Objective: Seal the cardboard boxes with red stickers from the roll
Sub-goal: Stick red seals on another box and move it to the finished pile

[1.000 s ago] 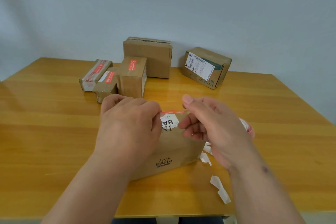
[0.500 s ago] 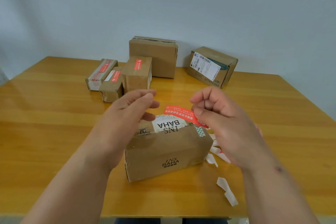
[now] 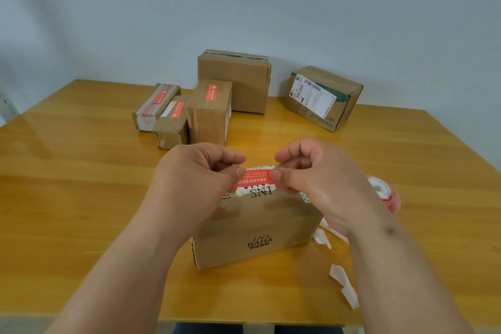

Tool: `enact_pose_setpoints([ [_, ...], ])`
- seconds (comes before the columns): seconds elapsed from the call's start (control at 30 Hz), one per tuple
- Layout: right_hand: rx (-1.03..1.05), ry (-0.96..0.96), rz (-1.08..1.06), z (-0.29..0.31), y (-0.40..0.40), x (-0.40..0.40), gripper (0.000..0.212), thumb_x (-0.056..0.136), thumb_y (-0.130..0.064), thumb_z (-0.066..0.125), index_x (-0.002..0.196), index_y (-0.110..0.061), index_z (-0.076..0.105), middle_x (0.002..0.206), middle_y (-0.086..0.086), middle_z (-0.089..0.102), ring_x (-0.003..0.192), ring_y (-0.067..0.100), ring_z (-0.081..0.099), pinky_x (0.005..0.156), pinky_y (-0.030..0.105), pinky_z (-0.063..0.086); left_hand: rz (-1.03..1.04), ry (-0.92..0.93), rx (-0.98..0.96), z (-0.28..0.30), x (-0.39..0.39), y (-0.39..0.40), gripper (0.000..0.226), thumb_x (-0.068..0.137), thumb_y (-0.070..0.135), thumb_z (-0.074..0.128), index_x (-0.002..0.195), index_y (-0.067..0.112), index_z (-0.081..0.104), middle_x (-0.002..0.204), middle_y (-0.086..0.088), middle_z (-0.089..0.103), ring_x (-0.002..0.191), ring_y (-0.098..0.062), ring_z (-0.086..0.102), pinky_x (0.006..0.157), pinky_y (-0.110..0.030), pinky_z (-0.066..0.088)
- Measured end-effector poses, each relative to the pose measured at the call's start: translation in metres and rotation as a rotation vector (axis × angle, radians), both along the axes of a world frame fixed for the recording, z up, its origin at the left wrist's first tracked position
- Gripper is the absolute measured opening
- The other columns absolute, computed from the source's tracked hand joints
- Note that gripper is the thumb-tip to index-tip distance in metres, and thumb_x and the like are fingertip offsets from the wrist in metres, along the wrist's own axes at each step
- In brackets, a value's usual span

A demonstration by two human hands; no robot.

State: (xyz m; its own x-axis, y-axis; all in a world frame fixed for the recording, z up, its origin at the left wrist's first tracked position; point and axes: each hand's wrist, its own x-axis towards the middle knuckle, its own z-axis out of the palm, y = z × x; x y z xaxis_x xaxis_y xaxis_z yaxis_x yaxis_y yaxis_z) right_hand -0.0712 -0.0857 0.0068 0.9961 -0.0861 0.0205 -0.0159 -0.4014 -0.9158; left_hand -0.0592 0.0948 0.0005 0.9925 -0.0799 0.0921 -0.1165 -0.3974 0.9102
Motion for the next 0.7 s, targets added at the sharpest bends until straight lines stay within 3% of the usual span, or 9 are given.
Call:
enact_pose_setpoints([
  [0.13, -0.146, -0.02, -0.065, -0.002, 0.0, 0.005, 0.011, 0.078, -0.025, 0.078, 0.08, -0.026, 0.066, 0.079, -0.006, 0.07, 0.075, 0.01, 0.067, 0.062, 0.025, 0.052, 0.013, 0.064, 0.084, 0.0, 0.0, 0.0, 0.014, 0.087, 0.025, 0.07, 0.098, 0.032, 0.074, 0.086, 0.012, 0.07, 0.077, -0.003, 0.065, 0.053, -0.007, 0.048],
  [0.27, -0.374, -0.015, -0.076, -0.006, 0.005, 0.009, 0.007, 0.086, -0.031, 0.069, 0.081, -0.029, 0.064, 0.081, -0.015, 0.065, 0.072, 0.001, 0.059, 0.052, 0.01, 0.037, -0.028, 0.155, 0.282, 0.007, 0.002, -0.008, 0.023, 0.091, 0.03, 0.063, 0.113, 0.034, 0.069, 0.108, 0.008, 0.067, 0.092, -0.007, 0.06, 0.077, -0.022, 0.054],
  [0.37, -0.465, -0.063, -0.067, -0.009, 0.007, 0.009, 0.008, 0.088, -0.029, 0.066, 0.081, -0.031, 0.062, 0.082, -0.016, 0.061, 0.069, -0.002, 0.055, 0.048, 0.009, 0.038, -0.07, 0.292, 0.395, 0.017, 0.007, -0.015, 0.031, 0.096, 0.029, 0.056, 0.126, 0.029, 0.062, 0.127, 0.0, 0.061, 0.112, -0.016, 0.057, 0.097, -0.031, 0.049],
  [0.43, -0.433, -0.096, -0.069, -0.009, 0.006, 0.008, 0.007, 0.088, -0.028, 0.066, 0.083, -0.031, 0.061, 0.08, -0.015, 0.06, 0.068, -0.002, 0.054, 0.051, 0.005, 0.038, -0.07, 0.283, 0.399, 0.017, 0.007, -0.015, 0.027, 0.095, 0.028, 0.058, 0.121, 0.028, 0.065, 0.123, 0.0, 0.063, 0.108, -0.016, 0.059, 0.091, -0.03, 0.051],
  [0.53, -0.314, -0.102, -0.064, -0.006, 0.004, 0.005, 0.016, 0.089, -0.026, 0.064, 0.092, -0.035, 0.051, 0.08, -0.01, 0.062, 0.071, 0.002, 0.058, 0.049, 0.006, 0.038, -0.034, 0.169, 0.327, 0.009, 0.002, -0.01, 0.015, 0.09, 0.029, 0.065, 0.103, 0.033, 0.071, 0.103, 0.006, 0.07, 0.084, -0.01, 0.063, 0.058, -0.016, 0.045],
  [0.7, -0.283, -0.088, -0.022, -0.006, 0.003, 0.003, 0.012, 0.095, -0.022, 0.053, 0.098, -0.032, 0.047, 0.083, -0.009, 0.058, 0.075, 0.003, 0.055, 0.053, 0.006, 0.039, -0.05, 0.151, 0.348, 0.009, 0.001, -0.01, 0.022, 0.086, 0.034, 0.07, 0.107, 0.039, 0.066, 0.098, 0.007, 0.071, 0.072, -0.011, 0.059, 0.047, -0.012, 0.038],
])
